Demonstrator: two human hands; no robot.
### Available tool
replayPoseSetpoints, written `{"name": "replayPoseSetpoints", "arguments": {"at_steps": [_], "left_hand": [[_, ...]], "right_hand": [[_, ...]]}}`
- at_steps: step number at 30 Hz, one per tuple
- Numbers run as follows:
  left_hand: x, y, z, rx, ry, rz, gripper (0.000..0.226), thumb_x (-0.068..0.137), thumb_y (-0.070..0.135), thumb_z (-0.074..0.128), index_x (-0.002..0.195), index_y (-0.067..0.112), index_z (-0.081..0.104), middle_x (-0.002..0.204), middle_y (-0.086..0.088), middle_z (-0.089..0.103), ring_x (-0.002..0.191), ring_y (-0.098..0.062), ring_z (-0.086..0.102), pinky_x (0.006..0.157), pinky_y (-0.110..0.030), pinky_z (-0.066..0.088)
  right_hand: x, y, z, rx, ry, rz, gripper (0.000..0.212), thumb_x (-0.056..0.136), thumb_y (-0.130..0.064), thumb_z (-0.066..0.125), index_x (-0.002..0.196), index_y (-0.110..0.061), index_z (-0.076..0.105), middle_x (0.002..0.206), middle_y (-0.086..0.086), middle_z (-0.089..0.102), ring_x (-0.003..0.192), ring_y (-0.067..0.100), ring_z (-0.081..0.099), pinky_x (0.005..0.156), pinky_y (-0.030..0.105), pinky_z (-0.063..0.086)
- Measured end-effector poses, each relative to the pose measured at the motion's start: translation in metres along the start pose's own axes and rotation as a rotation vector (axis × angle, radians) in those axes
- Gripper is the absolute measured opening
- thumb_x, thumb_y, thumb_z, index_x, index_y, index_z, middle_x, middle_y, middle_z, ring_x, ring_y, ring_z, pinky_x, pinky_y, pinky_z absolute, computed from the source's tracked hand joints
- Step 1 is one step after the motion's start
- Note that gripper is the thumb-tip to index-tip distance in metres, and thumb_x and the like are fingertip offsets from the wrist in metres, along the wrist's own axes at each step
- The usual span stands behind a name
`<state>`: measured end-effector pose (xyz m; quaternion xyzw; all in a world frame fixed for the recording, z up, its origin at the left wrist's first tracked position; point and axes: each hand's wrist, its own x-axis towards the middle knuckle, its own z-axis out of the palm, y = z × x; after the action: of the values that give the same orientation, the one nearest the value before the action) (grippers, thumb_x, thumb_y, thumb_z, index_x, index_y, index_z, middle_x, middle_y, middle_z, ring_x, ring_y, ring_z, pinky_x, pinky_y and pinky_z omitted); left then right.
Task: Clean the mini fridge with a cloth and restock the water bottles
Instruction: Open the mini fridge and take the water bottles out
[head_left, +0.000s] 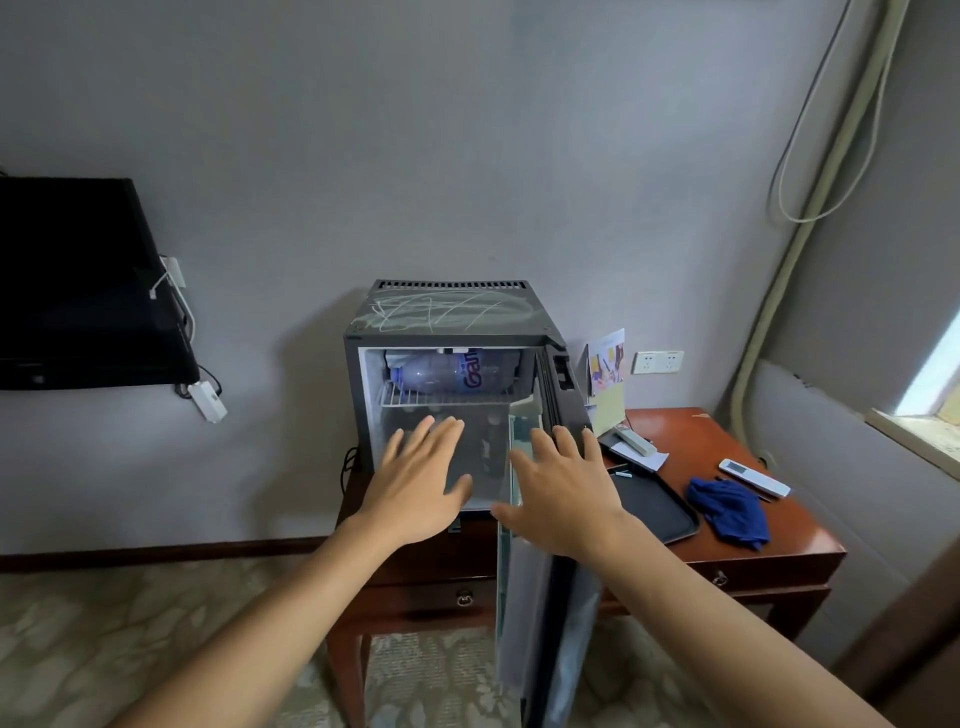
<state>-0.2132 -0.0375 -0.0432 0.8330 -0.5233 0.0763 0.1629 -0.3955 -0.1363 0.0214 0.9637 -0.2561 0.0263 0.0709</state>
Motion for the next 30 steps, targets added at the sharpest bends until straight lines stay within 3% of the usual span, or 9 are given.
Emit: {"name": "replayPoseSetpoints", "arguments": {"at_steps": [3,6,10,15,19,24,27,28,30], "left_hand": [[-0.002,0.004,0.005,0.014,-0.010,-0.005,0.075,0.102,0.055,0.040,0.163,0.025,0.008,0.171,0.008,0.010,0.158,-0.014,-0.001,0.128,-0.045,0.001],[-0.003,0.004,0.009,0.004,-0.038,-0.046,0.074,0.103,0.053,0.037,0.164,0.025,0.006,0.171,0.009,0.006,0.157,-0.013,-0.004,0.128,-0.044,-0.001],[-0.009,-0.009,0.022,-0.004,-0.062,-0.128,0.076,0.102,0.052,0.037,0.164,0.024,0.004,0.171,0.006,0.004,0.158,-0.013,-0.003,0.128,-0.045,0.003],[-0.019,-0.043,0.035,-0.032,-0.082,-0.180,0.079,0.100,0.048,0.048,0.163,0.020,0.008,0.171,0.002,0.011,0.158,-0.017,0.005,0.128,-0.045,0.010],[-0.004,-0.078,0.052,-0.071,-0.078,-0.224,0.079,0.099,0.044,0.054,0.162,0.019,0.013,0.170,0.000,0.017,0.157,-0.019,0.010,0.127,-0.047,0.016],[0.036,-0.118,0.092,-0.096,-0.114,-0.219,0.079,0.098,0.042,0.054,0.161,0.013,0.017,0.168,-0.006,0.020,0.156,-0.023,0.014,0.126,-0.044,0.020],[0.063,-0.141,0.113,-0.205,-0.160,-0.268,0.068,0.097,0.035,0.055,0.156,0.015,0.028,0.158,-0.001,0.034,0.146,-0.020,0.033,0.117,-0.035,0.030],[0.073,-0.152,0.121,-0.249,-0.174,-0.288,0.061,0.094,0.033,0.056,0.150,0.016,0.035,0.150,-0.001,0.042,0.138,-0.021,0.042,0.111,-0.034,0.036],[0.094,-0.172,0.137,-0.305,-0.207,-0.293,0.054,0.090,0.031,0.060,0.139,0.016,0.044,0.136,-0.004,0.052,0.126,-0.025,0.053,0.099,-0.035,0.045]], "right_hand": [[-0.005,0.000,0.002,-0.026,0.111,-0.034,0.062,0.094,-0.060,0.044,0.137,-0.017,0.052,0.151,0.014,0.041,0.143,0.040,0.030,0.122,0.058,0.015],[-0.005,-0.015,0.005,0.104,0.311,-0.100,0.054,0.086,-0.051,0.052,0.124,-0.015,0.063,0.137,0.016,0.057,0.132,0.042,0.048,0.114,0.059,0.034],[0.000,-0.041,0.024,0.305,0.409,-0.139,0.042,0.085,-0.035,0.059,0.121,-0.012,0.061,0.119,0.010,0.061,0.113,0.034,0.056,0.102,0.047,0.047],[0.022,-0.057,0.068,0.469,0.110,-0.028,0.057,0.086,-0.030,0.054,0.141,-0.016,0.048,0.137,0.006,0.053,0.129,0.029,0.046,0.111,0.041,0.039],[0.043,-0.052,0.079,0.453,0.056,0.321,0.035,0.086,-0.031,0.054,0.117,-0.017,0.058,0.121,0.003,0.064,0.117,0.026,0.056,0.117,0.047,0.031],[0.070,-0.050,0.073,0.274,-0.039,0.446,0.033,0.088,-0.043,0.047,0.103,-0.019,0.063,0.108,0.001,0.069,0.113,0.024,0.061,0.124,0.054,0.009],[0.104,-0.073,0.081,0.374,-0.061,0.423,0.038,0.087,-0.045,0.047,0.112,-0.021,0.065,0.113,0.000,0.068,0.110,0.023,0.061,0.116,0.044,0.031],[0.126,-0.079,0.088,0.510,-0.103,0.424,0.039,0.088,-0.045,0.049,0.116,-0.021,0.063,0.116,-0.001,0.067,0.110,0.024,0.060,0.103,0.040,0.042],[0.175,-0.087,0.107,0.736,-0.194,0.458,0.039,0.087,-0.042,0.055,0.120,-0.020,0.060,0.117,0.000,0.066,0.107,0.026,0.061,0.083,0.035,0.048]]}}
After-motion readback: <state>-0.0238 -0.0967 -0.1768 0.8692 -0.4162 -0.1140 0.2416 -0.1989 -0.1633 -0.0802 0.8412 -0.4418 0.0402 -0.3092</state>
